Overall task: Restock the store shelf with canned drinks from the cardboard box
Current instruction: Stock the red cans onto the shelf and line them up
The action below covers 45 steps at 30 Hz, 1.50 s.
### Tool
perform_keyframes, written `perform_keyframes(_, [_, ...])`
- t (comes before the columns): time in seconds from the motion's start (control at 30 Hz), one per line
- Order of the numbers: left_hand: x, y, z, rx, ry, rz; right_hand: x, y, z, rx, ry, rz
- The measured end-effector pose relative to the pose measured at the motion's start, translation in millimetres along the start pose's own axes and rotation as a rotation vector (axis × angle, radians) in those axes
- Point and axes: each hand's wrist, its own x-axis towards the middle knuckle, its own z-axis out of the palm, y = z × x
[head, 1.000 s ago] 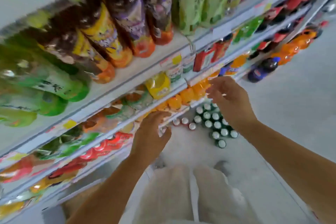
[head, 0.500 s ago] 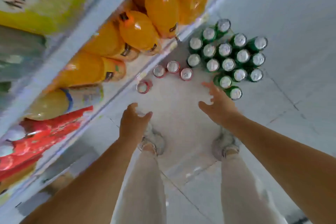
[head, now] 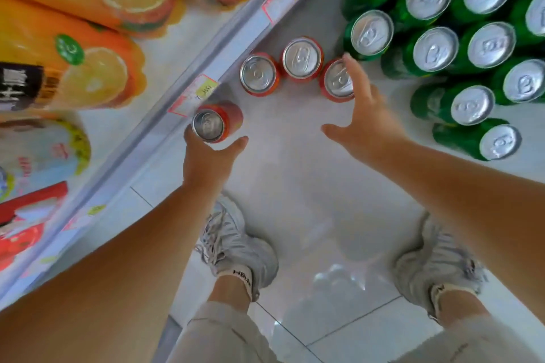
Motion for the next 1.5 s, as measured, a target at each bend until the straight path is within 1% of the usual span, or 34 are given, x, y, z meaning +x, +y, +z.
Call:
perform_keyframes(0.1, [13.0, 3.2, 5.6, -0.080, 0.084, 0.006, 15.9, -3.3, 6.8, -0.006, 0.112, -0.006])
perform_keyframes(0.17, [18.5, 5.9, 6.0, -0.102, 0.129, 0.030, 22.8, -5.1, 10.2, -0.032, 0.156, 0.007])
perform_keyframes(0.23, [21.4, 7.4, 4.8, -0.086, 0.152, 0.047, 28.7, -7.1, 11.7, -0.069, 0.162, 0.024])
perform_keyframes(0.33, [19.8, 8.4, 1.2, 0.002, 0.173, 0.054, 33.2, -9.2, 6.8, -0.141, 0.144, 0.046])
perform_keyframes(0.43, [1.5, 12.1, -2.4, 0.040, 0.112, 0.081, 21.6, -7.7, -5.5, -0.158, 0.132, 0.043])
perform_keyframes(0.5, [-20.8, 15.6, -6.4, 0.063, 0.053, 0.087, -2.9, -12.9, -19.6, -0.098, 0.130, 0.063])
perform_keyframes(0.6, [-67.2, 29.3, -22.1, 0.100, -0.035, 0.172, -56.5, -24.6, -49.9, -0.012, 0.109, 0.071])
perform_keyframes(0.67, [-101.0, 44.0, -42.1, 0.097, -0.071, 0.215, -94.0, -36.3, -76.8, -0.004, 0.119, 0.053])
perform_keyframes(0.77, [-158.0, 79.8, -88.5, 0.046, -0.106, 0.268, -147.6, -68.0, -129.6, 0.009, 0.145, 0.004])
perform_keyframes(0.87, [-226.4, 124.2, -147.8, -0.039, -0.133, 0.309, -207.0, -114.2, -192.1, 0.051, 0.181, -0.049])
perform_keyframes(0.97, [-297.0, 177.4, -216.4, -0.112, -0.111, 0.380, -263.3, -172.5, -260.7, 0.163, 0.209, -0.134])
perform_keyframes(1.07, [-365.0, 221.7, -284.8, -0.182, -0.087, 0.486, -323.6, -236.4, -326.7, 0.219, 0.255, -0.296])
perform_keyframes(1.17, [-430.2, 256.1, -353.2, -0.269, -0.027, 0.581, -385.7, -293.5, -379.8, 0.249, 0.300, -0.469])
perform_keyframes(1.3, [-513.9, 284.7, -438.2, -0.412, 0.109, 0.740, -458.3, -359.6, -429.1, 0.267, 0.372, -0.707])
perform_keyframes(1.37, [-546.8, 294.9, -477.2, -0.474, 0.170, 0.810, -489.8, -393.1, -451.9, 0.285, 0.379, -0.809])
perform_keyframes(1.5, [-594.9, 305.9, -544.6, -0.560, 0.376, 0.949, -545.2, -457.3, -486.4, 0.299, 0.386, -0.984])
